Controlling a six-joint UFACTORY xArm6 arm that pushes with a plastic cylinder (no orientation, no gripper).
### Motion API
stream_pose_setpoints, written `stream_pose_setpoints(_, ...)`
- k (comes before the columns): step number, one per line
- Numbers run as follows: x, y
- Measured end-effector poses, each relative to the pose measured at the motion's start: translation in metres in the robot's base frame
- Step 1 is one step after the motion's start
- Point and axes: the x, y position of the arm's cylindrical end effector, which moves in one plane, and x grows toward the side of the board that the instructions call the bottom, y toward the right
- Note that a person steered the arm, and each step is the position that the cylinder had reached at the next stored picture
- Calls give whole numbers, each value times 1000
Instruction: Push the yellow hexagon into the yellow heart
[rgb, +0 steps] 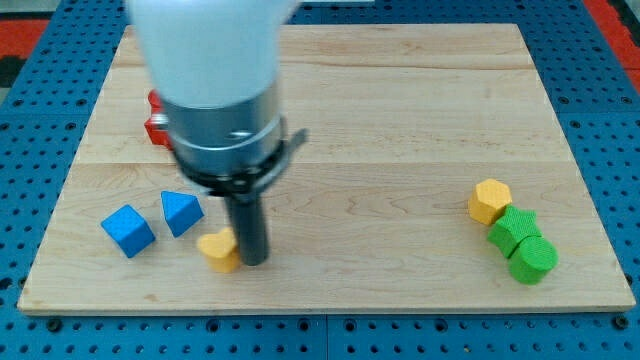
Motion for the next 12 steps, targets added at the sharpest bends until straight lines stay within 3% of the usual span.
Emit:
stream_pose_setpoints(1, -20, 10)
stream_pose_setpoints(3, -125, 197)
stream_pose_setpoints(4, -117, 298)
stream_pose_setpoints(5, -84, 326)
stream_pose_setpoints(7, -35, 257)
stream_pose_setpoints(9, -35, 155)
stream_pose_setpoints(10, -33, 134)
stream_pose_setpoints(12, -25, 153)
